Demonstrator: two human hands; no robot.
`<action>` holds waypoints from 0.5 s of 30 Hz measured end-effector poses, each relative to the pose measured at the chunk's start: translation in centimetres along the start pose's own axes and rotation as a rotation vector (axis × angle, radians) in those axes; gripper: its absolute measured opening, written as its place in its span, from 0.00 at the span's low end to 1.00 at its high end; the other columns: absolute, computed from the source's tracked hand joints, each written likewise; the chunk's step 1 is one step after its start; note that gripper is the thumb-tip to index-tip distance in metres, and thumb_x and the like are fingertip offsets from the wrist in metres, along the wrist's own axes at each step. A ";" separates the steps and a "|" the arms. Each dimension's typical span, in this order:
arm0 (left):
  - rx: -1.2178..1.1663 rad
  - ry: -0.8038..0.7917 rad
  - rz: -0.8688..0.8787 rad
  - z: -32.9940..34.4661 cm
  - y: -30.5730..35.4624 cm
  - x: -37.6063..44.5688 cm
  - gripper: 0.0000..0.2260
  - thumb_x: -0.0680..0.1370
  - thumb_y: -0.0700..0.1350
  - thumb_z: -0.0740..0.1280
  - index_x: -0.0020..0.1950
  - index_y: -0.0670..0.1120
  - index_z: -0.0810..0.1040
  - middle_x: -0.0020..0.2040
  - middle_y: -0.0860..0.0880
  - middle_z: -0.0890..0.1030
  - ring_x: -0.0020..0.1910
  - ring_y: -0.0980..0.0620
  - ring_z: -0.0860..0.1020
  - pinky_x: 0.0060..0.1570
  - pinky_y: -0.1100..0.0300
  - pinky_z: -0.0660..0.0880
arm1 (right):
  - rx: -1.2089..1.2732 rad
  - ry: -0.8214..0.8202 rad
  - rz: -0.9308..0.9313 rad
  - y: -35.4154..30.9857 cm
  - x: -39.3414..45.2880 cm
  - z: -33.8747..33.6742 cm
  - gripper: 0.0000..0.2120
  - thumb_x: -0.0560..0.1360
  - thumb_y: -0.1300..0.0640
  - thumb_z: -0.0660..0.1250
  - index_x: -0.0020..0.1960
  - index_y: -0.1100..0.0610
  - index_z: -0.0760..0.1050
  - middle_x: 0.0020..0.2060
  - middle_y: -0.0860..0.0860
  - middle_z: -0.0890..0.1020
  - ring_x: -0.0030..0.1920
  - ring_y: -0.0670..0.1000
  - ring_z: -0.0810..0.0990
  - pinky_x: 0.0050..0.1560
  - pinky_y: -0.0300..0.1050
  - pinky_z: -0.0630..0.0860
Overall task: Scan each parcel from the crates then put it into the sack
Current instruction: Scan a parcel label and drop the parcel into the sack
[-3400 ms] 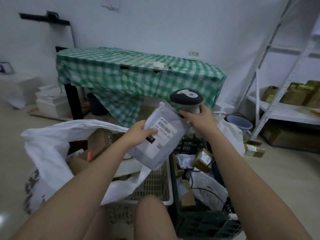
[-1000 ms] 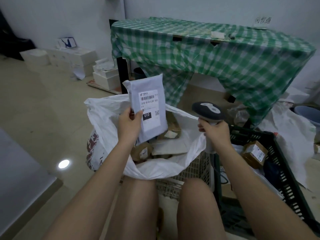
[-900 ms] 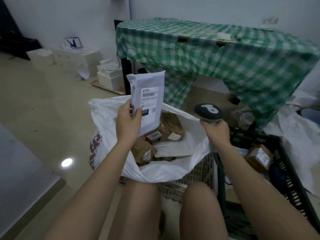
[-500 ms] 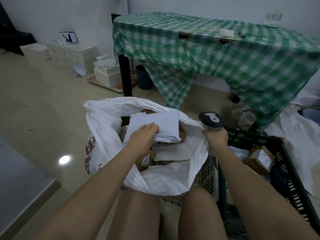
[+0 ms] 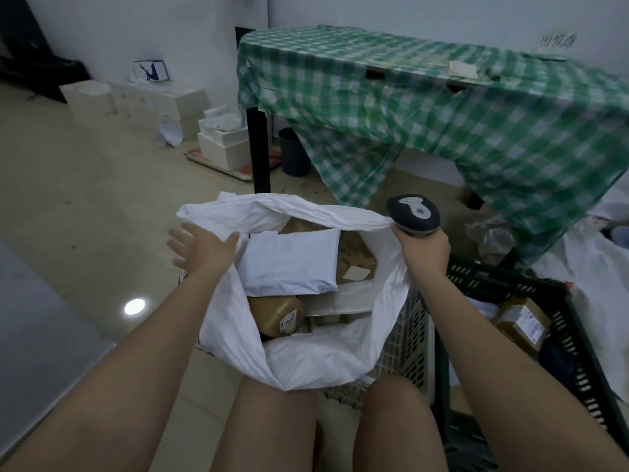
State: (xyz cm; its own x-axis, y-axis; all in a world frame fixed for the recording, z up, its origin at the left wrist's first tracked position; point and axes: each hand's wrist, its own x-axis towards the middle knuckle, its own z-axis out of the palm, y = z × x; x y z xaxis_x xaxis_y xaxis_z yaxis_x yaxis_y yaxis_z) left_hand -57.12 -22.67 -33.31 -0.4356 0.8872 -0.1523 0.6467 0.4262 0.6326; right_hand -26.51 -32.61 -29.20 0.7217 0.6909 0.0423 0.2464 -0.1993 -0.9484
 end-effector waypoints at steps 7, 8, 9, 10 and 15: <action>-0.427 -0.101 -0.089 -1.0 -2.1 1.9 0.23 0.77 0.47 0.69 0.65 0.32 0.72 0.61 0.37 0.77 0.60 0.37 0.76 0.52 0.52 0.74 | 0.014 -0.024 0.035 -1.6 -0.2 2.1 0.17 0.70 0.53 0.75 0.55 0.59 0.79 0.44 0.51 0.80 0.47 0.52 0.79 0.50 0.48 0.77; -0.459 -0.079 -0.043 -1.1 -1.7 1.4 0.16 0.78 0.44 0.66 0.60 0.32 0.76 0.55 0.38 0.79 0.57 0.37 0.77 0.47 0.55 0.72 | 0.015 -0.048 0.041 -1.8 -0.3 2.6 0.16 0.69 0.55 0.75 0.54 0.59 0.78 0.44 0.52 0.81 0.48 0.54 0.80 0.51 0.49 0.78; -0.481 -0.057 0.013 -1.3 -1.0 1.0 0.13 0.79 0.42 0.64 0.57 0.33 0.77 0.51 0.38 0.79 0.56 0.37 0.77 0.45 0.57 0.69 | 0.024 -0.071 0.049 -2.0 -0.3 3.0 0.16 0.68 0.57 0.76 0.54 0.59 0.78 0.45 0.52 0.82 0.49 0.55 0.81 0.53 0.51 0.78; -0.497 -0.032 0.071 -1.5 -0.1 0.6 0.12 0.80 0.41 0.61 0.56 0.34 0.77 0.51 0.37 0.79 0.55 0.37 0.77 0.46 0.58 0.67 | 0.035 -0.091 0.053 -2.2 -0.3 3.5 0.17 0.67 0.58 0.76 0.55 0.58 0.78 0.46 0.53 0.82 0.49 0.55 0.81 0.54 0.53 0.79; -0.596 0.018 0.210 -4.4 4.7 1.1 0.05 0.81 0.38 0.55 0.55 0.43 0.67 0.49 0.43 0.71 0.47 0.46 0.70 0.45 0.58 0.66 | 0.053 -0.132 -0.025 -6.7 1.1 6.6 0.21 0.67 0.60 0.74 0.59 0.60 0.77 0.51 0.56 0.82 0.52 0.56 0.80 0.55 0.53 0.79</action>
State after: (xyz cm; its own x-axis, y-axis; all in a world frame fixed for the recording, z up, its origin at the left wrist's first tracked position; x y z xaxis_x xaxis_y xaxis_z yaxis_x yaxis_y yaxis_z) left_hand -57.34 -20.43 -27.24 -0.3507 0.9360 0.0305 0.2618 0.0667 0.9628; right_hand -31.65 -25.98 -24.91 0.6236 0.7812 0.0277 0.2260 -0.1462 -0.9631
